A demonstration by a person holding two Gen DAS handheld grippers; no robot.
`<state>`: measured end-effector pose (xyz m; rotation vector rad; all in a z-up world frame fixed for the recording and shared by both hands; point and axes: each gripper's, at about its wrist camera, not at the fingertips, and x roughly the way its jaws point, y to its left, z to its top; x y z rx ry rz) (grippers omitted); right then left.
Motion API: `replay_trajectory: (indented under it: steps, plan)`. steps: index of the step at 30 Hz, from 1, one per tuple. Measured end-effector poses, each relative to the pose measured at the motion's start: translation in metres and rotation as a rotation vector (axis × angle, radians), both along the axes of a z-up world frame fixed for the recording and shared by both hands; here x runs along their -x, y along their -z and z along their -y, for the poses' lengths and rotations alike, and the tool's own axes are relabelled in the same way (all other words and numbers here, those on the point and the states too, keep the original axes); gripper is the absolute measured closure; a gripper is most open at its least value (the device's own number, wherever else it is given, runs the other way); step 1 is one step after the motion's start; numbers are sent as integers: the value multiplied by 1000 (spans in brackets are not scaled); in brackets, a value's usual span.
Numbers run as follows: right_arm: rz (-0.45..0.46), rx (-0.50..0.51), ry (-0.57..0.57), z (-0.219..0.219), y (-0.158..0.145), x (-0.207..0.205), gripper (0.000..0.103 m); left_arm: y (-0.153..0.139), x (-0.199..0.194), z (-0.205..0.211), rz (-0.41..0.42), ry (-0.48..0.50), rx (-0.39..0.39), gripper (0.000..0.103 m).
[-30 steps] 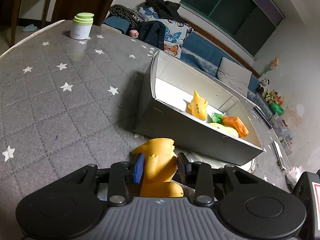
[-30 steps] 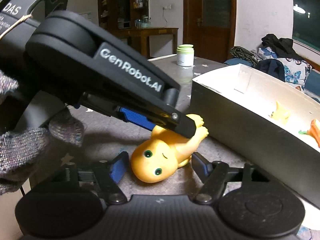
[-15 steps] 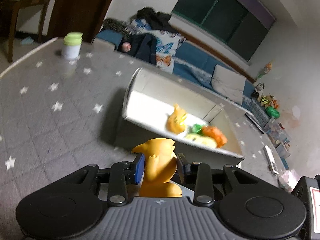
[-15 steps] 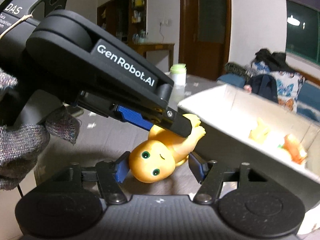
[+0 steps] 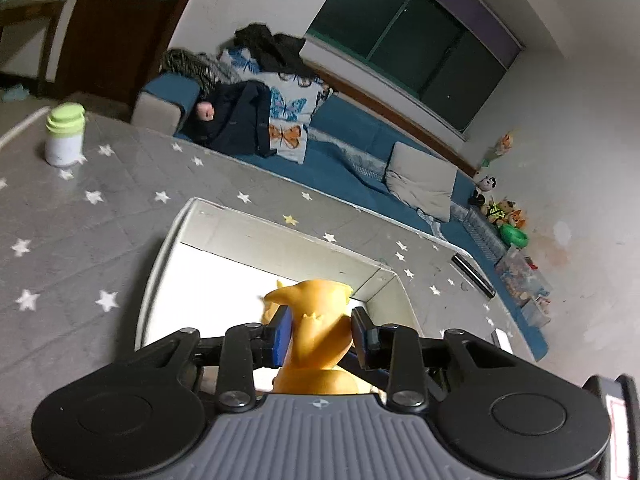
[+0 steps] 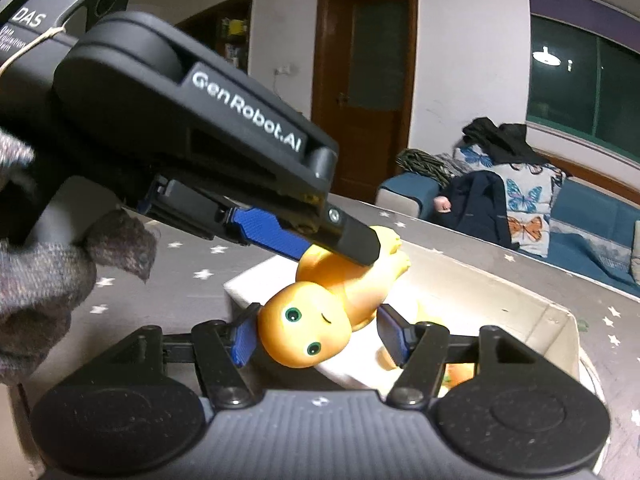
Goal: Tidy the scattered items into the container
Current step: 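Carry the yellow duck into the white box and open the left gripper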
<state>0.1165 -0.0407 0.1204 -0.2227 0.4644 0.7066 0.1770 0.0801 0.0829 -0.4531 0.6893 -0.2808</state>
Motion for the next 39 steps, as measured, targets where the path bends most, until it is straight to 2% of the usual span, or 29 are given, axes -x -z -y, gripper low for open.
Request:
replay_trajectory:
  steps: [5,7,8,13,19,25,27,29,33,35,39]
  plan:
    - [-61,-12,24,8,9,-27,41,10,-28,5,-26,19,7,74]
    - [-82,-9,33,9,16,-36,46,15,-36,5,-45,25,11,75]
    - [-91,-2,37,10,19,-37,49,18,-41,5,-57,28,13,75]
    - [-124,26,45,9,33,-44,50,39,-51,3,-105,28,15,75]
    - [-105,23,53,10,36,-35,50,45,-44,2,-107,19,-16,74]
    - [-77,-4,75,18,30,-17,50,36,-20,9,-52,15,-77,72]
    - [-64,-12,84,23,27,-8,47,32,-10,12,-31,9,-102,72]
    - [-53,-21,92,28,25,0,37,29,0,16,-8,7,-130,72]
    - [-39,-39,106,34,21,6,31,23,20,24,38,8,-179,71]
    - [-26,-41,117,38,20,13,21,22,30,29,55,14,-206,71]
    - [-13,-51,136,44,20,28,11,22,48,38,80,12,-262,71]
